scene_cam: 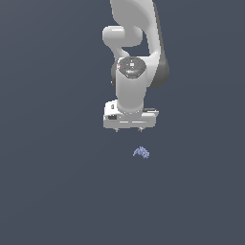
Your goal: Pick up the object and move it to a goal position.
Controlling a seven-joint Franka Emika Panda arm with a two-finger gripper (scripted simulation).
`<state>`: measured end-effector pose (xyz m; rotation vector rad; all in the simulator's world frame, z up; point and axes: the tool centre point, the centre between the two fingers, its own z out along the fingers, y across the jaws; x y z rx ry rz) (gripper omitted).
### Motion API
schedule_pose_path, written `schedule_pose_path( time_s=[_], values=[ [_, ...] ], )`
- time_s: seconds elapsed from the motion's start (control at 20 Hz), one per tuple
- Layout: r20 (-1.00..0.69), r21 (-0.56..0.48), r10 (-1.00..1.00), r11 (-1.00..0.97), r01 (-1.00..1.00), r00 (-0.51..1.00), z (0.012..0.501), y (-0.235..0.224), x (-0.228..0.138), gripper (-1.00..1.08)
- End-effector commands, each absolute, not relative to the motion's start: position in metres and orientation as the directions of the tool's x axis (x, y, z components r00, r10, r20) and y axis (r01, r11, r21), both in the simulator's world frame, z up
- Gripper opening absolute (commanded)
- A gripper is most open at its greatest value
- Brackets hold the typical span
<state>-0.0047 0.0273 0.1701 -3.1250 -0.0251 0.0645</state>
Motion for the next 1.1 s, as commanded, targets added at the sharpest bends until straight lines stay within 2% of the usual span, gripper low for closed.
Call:
schedule_pose_path(
  time_s=[0.0,0.5,1.05],
  values=[
    [-0.04,-0.016,0.019,-1.0,0.018,0.999,0.17,0.026,-0.004,1.0],
    [-0.037,-0.014,0.143,-0.99,0.142,0.989,0.163,0.032,0.0,1.0],
    [-0.031,-0.01,0.431,-0.902,0.431,0.902,0.144,0.046,0.01,1.0]
  ],
)
